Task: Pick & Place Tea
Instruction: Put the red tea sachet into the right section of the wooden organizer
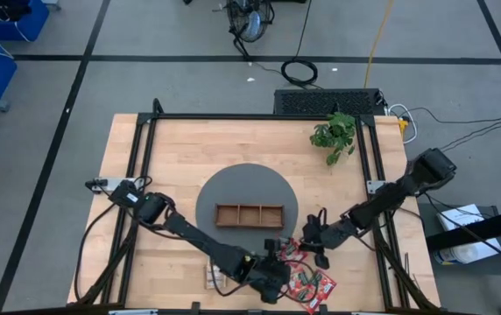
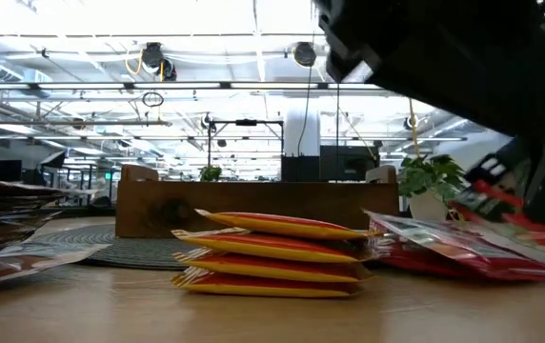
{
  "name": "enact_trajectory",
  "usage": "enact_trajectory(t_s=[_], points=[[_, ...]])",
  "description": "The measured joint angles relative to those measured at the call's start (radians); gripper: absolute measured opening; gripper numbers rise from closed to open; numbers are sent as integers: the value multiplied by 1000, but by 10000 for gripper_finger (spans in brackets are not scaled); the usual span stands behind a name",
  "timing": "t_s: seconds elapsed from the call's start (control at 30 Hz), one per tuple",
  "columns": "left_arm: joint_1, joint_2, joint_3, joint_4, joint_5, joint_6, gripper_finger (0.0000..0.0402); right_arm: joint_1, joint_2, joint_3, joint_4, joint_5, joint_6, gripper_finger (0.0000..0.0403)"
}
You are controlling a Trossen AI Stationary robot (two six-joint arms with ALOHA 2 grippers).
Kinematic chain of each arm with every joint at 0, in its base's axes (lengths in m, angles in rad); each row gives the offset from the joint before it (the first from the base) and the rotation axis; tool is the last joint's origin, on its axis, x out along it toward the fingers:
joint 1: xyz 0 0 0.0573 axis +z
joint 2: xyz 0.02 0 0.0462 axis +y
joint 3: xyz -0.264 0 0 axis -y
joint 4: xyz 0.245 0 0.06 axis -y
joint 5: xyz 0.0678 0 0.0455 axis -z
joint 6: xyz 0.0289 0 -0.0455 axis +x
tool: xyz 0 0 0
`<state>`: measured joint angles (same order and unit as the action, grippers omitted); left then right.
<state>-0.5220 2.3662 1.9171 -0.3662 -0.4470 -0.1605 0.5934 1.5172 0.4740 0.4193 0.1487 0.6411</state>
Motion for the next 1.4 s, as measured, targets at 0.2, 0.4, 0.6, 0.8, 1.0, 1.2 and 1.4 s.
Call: enact_trajectory(t_s=[0.2, 0.4, 0.6, 0.8, 1.0, 1.2, 1.4], points=[[-13, -4, 0, 1, -32, -3, 46, 51, -77, 0, -22, 66, -32, 0], [-10, -4, 0, 0, -86, -49, 47, 110, -132, 2, -60, 157, -80, 0], [-10, -5, 0, -13, -191, -89, 47, 183, -135, 2, -66, 282, -112, 0], [-9, -5, 0, -22, -236, -85, 47, 265, -134, 2, -49, 400, -147, 0], [-9, -6, 0, -23, -227, -57, 47, 314, -134, 2, -43, 487, -169, 0], [-9, -7, 0, 38, -167, 43, 68, 324, -119, 3, -34, 532, -190, 0], [8, -9, 18, 37, -201, 68, 157, 324, -50, 3, 30, 534, -213, 0]])
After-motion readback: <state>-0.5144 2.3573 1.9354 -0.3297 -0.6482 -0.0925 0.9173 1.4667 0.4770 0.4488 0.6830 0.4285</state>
